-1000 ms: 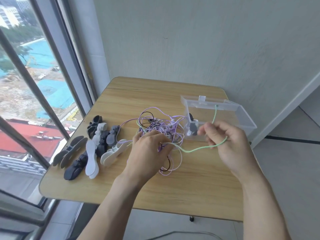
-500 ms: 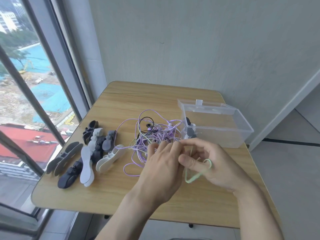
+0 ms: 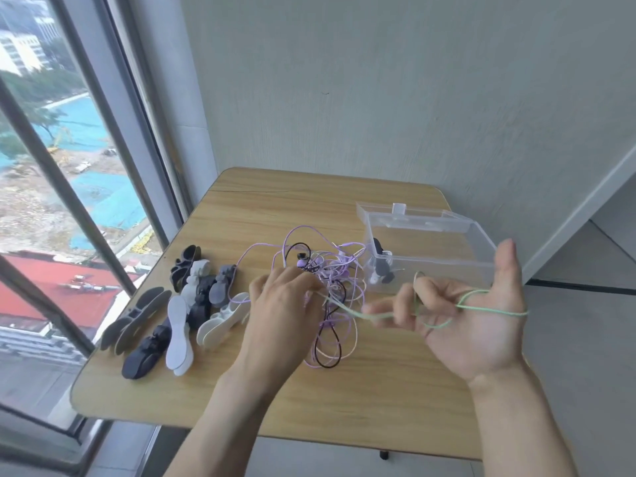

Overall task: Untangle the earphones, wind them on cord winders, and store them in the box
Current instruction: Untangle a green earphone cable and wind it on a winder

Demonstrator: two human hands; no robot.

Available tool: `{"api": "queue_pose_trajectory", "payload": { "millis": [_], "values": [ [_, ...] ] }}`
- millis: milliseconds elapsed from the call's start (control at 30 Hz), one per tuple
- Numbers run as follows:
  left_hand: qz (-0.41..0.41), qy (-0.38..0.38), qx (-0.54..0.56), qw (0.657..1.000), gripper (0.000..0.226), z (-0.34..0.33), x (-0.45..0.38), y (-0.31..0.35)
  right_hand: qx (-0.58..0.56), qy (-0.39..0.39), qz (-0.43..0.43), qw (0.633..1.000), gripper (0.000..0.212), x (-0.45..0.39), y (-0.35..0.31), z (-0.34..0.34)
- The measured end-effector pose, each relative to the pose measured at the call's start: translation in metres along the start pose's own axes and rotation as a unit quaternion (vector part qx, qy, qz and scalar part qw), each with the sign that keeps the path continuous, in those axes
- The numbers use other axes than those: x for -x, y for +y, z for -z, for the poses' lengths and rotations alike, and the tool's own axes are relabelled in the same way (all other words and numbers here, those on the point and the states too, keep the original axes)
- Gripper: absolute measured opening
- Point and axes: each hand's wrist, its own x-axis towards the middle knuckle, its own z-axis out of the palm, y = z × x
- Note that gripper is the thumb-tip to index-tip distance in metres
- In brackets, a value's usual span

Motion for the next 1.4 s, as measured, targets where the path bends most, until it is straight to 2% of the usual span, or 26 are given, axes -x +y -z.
{"api": "queue_pose_trajectory", "payload": {
  "millis": [67,133,167,233,300,333,367,433,500,567,633,700,800,867,933,1000,1033,1067,1100,1133,1200,1333,1400],
  "values": [
    [0.011,0.008,-0.003,1.000,0.007,0.003,-0.004,-0.008,0.051,0.029,-0.039,0.998,0.079,0.003,-0.006,-0.001],
    [0.021,0.014,0.001,1.000,0.008,0.007,-0.007,-0.014,0.150,0.088,-0.050,0.984,0.078,0.004,-0.011,-0.005],
    [0.022,0.019,0.006,1.000,0.007,0.009,-0.009,-0.015,0.230,0.117,-0.048,0.965,0.075,0.004,-0.010,-0.006],
    [0.013,0.023,0.023,0.999,0.006,0.011,-0.010,-0.015,0.401,0.141,-0.062,0.903,0.054,0.005,-0.006,-0.003],
    [-0.006,0.026,0.037,0.999,0.008,0.011,-0.009,-0.010,0.502,0.119,-0.105,0.850,0.033,0.006,0.000,-0.001],
    [-0.017,0.029,0.041,0.999,0.009,0.010,-0.009,-0.007,0.526,0.104,-0.119,0.835,0.024,0.007,0.002,0.001],
    [-0.025,0.031,0.042,0.998,0.011,0.010,-0.009,-0.005,0.526,0.089,-0.121,0.837,0.017,0.007,0.003,0.001],
    [-0.035,0.033,0.031,0.998,0.016,0.008,-0.008,-0.005,0.470,0.091,-0.077,0.875,0.023,0.005,0.003,-0.001],
    [-0.033,0.030,0.018,0.999,0.015,0.005,-0.008,-0.006,0.383,0.149,0.029,0.911,0.030,0.001,0.000,0.000],
    [-0.031,0.031,0.007,0.999,0.006,0.000,-0.010,-0.007,0.305,0.210,0.120,0.921,0.031,-0.005,-0.001,0.002],
    [-0.025,0.034,-0.001,0.999,0.010,-0.006,-0.013,-0.008,0.167,0.202,0.169,0.950,0.036,-0.006,0.000,0.001],
    [0.001,0.038,-0.003,0.999,0.011,-0.007,-0.017,-0.010,0.017,0.148,0.173,0.974,0.039,-0.001,-0.002,-0.005],
    [0.035,0.048,0.005,0.998,0.013,-0.001,-0.019,-0.013,-0.065,0.138,0.149,0.977,0.032,0.003,-0.009,-0.011],
    [0.031,0.041,0.009,0.999,0.013,0.002,-0.019,-0.013,-0.012,0.173,0.124,0.977,0.036,0.002,-0.009,-0.006],
    [0.025,0.041,0.023,0.999,0.015,0.000,-0.018,-0.011,0.142,0.215,0.083,0.963,0.039,-0.002,-0.002,0.002],
    [0.029,0.044,0.069,0.996,0.018,-0.005,-0.016,-0.006,0.319,0.240,0.033,0.916,0.026,-0.002,0.008,0.004],
    [0.027,0.042,0.092,0.995,0.019,-0.007,-0.015,-0.002,0.373,0.237,0.016,0.897,0.022,-0.002,0.012,0.001],
    [0.018,0.036,0.107,0.993,0.021,-0.009,-0.012,0.004,0.417,0.221,0.014,0.881,0.039,-0.003,0.016,-0.002],
    [0.004,0.025,0.116,0.993,0.022,-0.011,-0.010,0.011,0.438,0.191,0.017,0.878,0.051,-0.006,0.020,-0.005],
    [-0.012,0.009,0.122,0.992,0.024,-0.014,-0.007,0.016,0.442,0.154,0.024,0.883,0.053,-0.008,0.024,-0.008],
    [-0.045,-0.014,0.111,0.993,0.029,-0.017,-0.002,0.021,0.435,0.105,0.035,0.893,0.038,-0.014,0.032,-0.014],
    [-0.067,-0.006,0.099,0.993,0.026,-0.018,-0.003,0.022,0.442,0.201,0.046,0.873,0.018,-0.022,0.038,-0.011],
    [-0.074,0.005,0.090,0.993,0.023,-0.016,-0.004,0.021,0.473,0.191,0.039,0.859,0.006,-0.022,0.037,-0.009]
  ]
}}
